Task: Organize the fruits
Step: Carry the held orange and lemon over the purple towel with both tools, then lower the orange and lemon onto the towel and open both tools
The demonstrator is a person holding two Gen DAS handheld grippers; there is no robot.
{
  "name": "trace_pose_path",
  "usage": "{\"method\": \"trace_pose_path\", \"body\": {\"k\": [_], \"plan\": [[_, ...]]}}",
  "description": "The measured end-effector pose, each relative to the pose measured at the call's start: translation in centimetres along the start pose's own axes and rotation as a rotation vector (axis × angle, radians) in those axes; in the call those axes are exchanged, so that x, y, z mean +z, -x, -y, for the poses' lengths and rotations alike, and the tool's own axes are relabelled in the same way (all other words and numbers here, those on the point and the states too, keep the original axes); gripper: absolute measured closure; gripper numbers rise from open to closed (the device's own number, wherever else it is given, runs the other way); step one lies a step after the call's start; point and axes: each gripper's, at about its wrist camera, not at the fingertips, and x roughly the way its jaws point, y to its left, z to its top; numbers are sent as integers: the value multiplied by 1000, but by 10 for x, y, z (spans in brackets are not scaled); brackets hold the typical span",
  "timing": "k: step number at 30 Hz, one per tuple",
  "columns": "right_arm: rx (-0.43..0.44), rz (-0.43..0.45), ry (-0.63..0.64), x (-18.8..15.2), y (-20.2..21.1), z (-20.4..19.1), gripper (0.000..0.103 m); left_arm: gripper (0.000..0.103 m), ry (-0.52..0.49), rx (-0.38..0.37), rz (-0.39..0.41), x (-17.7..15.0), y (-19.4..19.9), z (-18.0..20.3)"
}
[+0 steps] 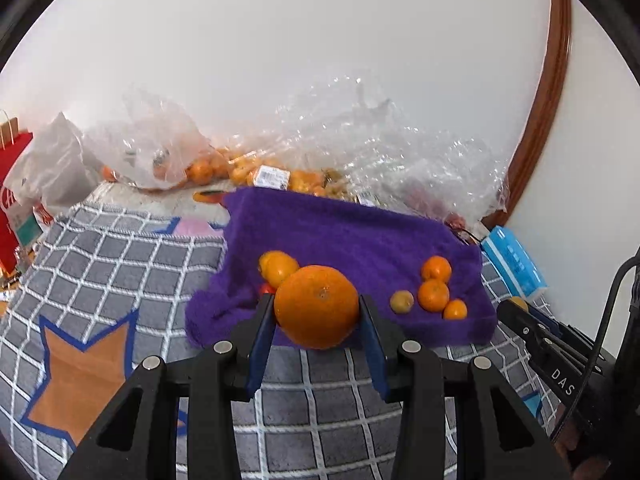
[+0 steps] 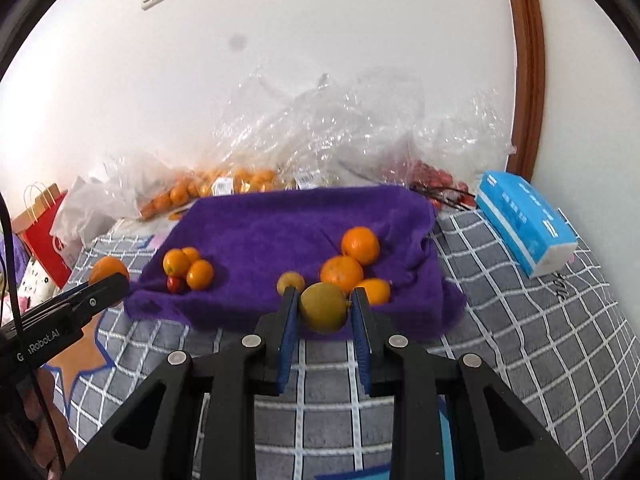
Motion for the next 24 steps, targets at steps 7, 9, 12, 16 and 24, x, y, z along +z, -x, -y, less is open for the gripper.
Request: {"method": "trace_pose_path", "body": {"k": [7,9,12,16,24], "plan": [[6,14,3,17,-15,-2,77,64,-2,28,19,20,-12,-4],[4,16,10,21,-21,-3,77,64,-10,33,23,23,-17,-4],[16,15,3,25,-31,-5,77,64,-9,39,21,28,-25,-3],[22,18,-3,30,-42,-7,77,64,1,40,14,34,-38,-1],[11,15,-12,41,-64,-3,77,64,16,36,2,44,-61,-1]]}}
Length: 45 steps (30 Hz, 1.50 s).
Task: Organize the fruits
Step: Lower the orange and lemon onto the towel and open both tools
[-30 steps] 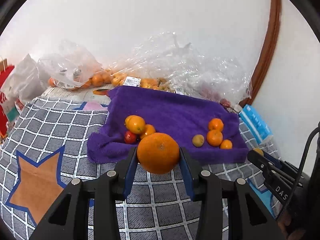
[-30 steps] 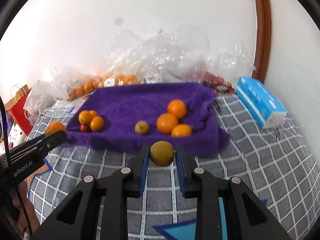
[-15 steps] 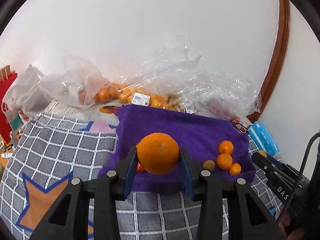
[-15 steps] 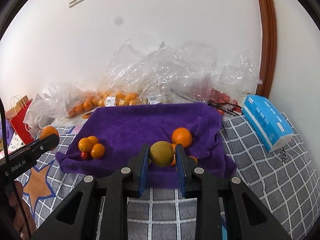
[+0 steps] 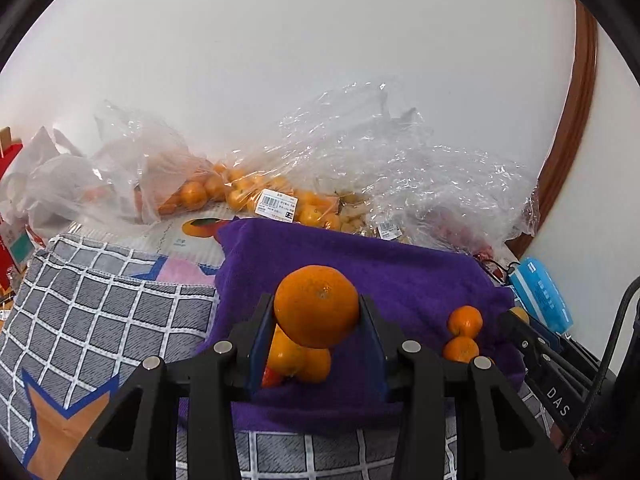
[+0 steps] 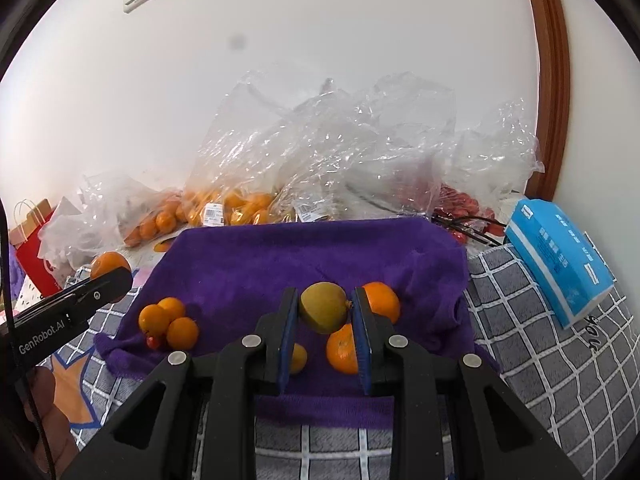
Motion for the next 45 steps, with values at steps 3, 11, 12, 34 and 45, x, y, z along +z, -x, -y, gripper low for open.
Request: {"method": "trace_pose_path", "body": {"k": [3,11,12,34,45], "plan": [[-6,4,-15,4,-3,6,77,64,-9,13,3,2,-4,-2],[-32,15,-24,13,-7,19,77,64,25,28,-24,6,-17,-14],[-33,17,-27,13,-7,20,77,64,28,26,-26,6,-19,-14],[-23,-81,-31,-11,-47,30,77,64,-43,15,-124,-15,-71,20],[-28,-102,1,-17,-57,25,77,64,-78,32,-86,-20,-72,24]]}}
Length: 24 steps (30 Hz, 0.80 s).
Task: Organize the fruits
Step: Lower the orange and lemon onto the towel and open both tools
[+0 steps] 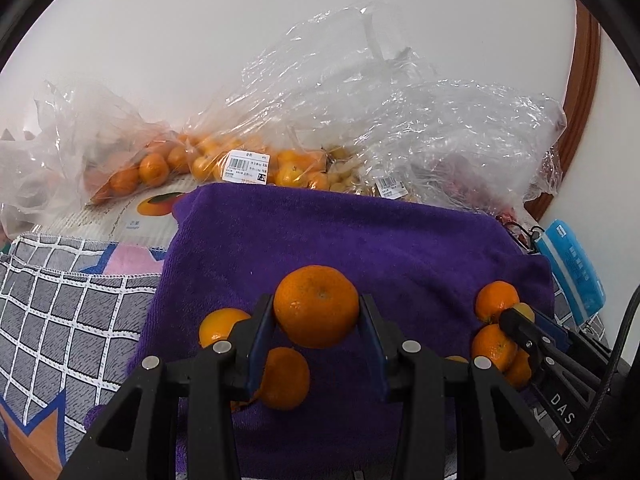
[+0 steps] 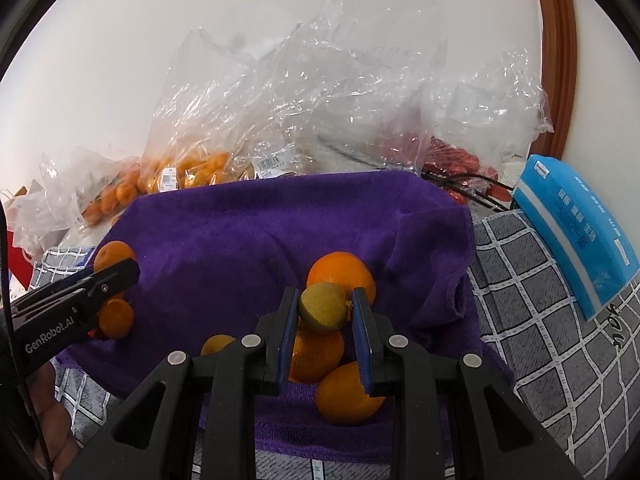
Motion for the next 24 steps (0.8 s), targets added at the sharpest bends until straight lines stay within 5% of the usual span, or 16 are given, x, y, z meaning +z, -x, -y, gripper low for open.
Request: {"method": "trace_pose_path", "body": {"k": [14,19,24], "plan": [[-13,20,16,-3,1,-1,74,52,-21,3,41,-5,2,3],[11,48,16,-3,5,-3,56,41,-14,1,47,-4,6,0],[13,57,28,-4,13,-11,50,39,-7,20,57,-2,14,-3]]}}
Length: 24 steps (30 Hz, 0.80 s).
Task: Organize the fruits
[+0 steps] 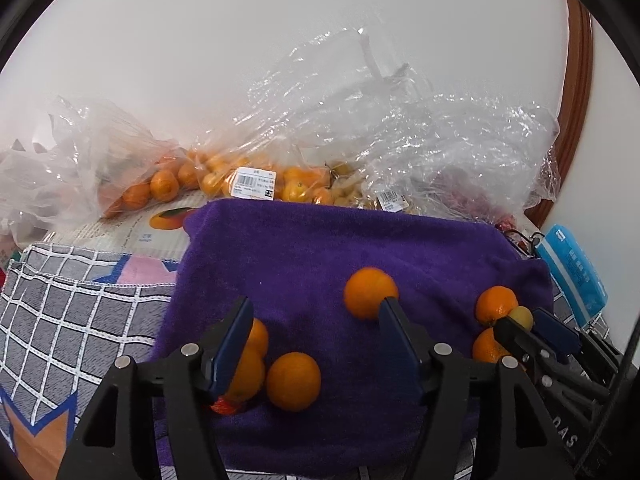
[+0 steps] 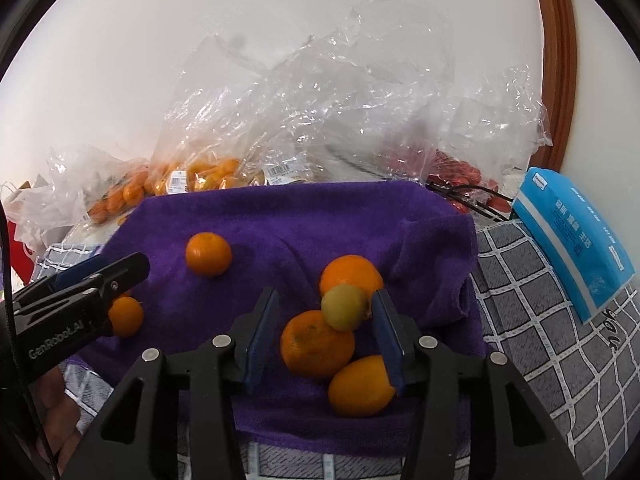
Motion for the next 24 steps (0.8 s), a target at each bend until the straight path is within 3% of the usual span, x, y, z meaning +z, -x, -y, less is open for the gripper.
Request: {"method": "trace_pose_path", "body": {"k": [4,10,16,20,24], "plan": [[-2,21,16,2,8,-4,48,38,-8,6,0,3,10,0],[2,14,12,7,34,-9,46,26,-23,20,-6,-1,43,-1],[-21,5,-5,4,80,-15,43,23,-51,63,-10,-12,88,3],[-77,1,-12,-6,118,-20,34,14,-42,74,-12,-24,125,0],[-95,-12,-9,-20,153,-24,32,9,-37,74,12,-36,165,-5]]}}
